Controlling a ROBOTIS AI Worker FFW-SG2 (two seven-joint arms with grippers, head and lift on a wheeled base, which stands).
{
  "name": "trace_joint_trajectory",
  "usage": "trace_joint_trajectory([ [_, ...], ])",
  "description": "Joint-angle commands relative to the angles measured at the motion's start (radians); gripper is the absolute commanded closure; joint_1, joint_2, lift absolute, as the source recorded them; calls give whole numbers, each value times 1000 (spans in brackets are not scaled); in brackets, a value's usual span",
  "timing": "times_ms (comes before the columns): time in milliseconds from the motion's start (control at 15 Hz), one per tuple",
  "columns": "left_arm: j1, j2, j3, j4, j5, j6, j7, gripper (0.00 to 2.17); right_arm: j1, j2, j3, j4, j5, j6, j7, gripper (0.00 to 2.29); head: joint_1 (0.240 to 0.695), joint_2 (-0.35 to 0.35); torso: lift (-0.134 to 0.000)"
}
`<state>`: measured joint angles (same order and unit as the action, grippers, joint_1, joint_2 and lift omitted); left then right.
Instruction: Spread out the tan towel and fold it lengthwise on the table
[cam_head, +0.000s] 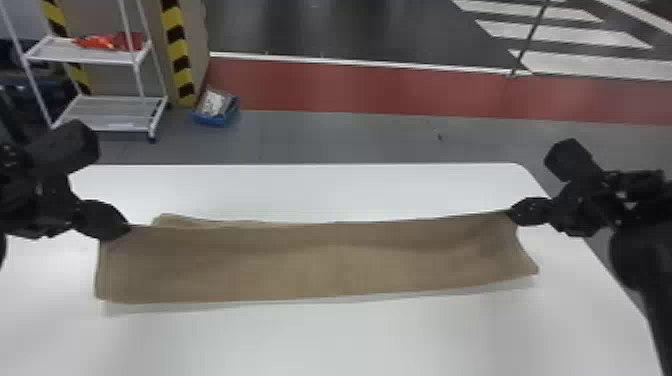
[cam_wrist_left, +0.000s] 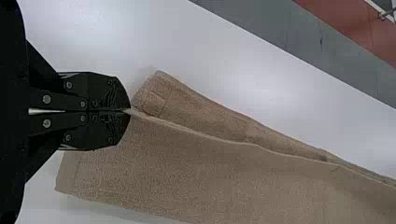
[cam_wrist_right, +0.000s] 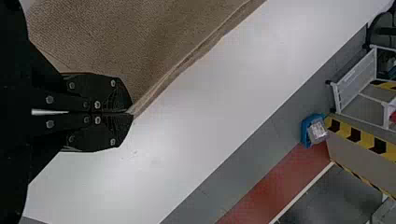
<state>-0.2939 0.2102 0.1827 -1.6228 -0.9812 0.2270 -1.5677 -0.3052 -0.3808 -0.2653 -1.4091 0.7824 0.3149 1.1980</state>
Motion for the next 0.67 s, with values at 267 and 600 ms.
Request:
trace_joint_trajectory([
  [267,-70,-8,-43,101,-11,-13,9,2007,-57,5,26,101,41,3,0,1305,695,-153,-124],
  [600,-111,-5,-46,141,-16,-13,20,2007,-78,3,17,137,55,3,0,1305,695,-156,-124],
])
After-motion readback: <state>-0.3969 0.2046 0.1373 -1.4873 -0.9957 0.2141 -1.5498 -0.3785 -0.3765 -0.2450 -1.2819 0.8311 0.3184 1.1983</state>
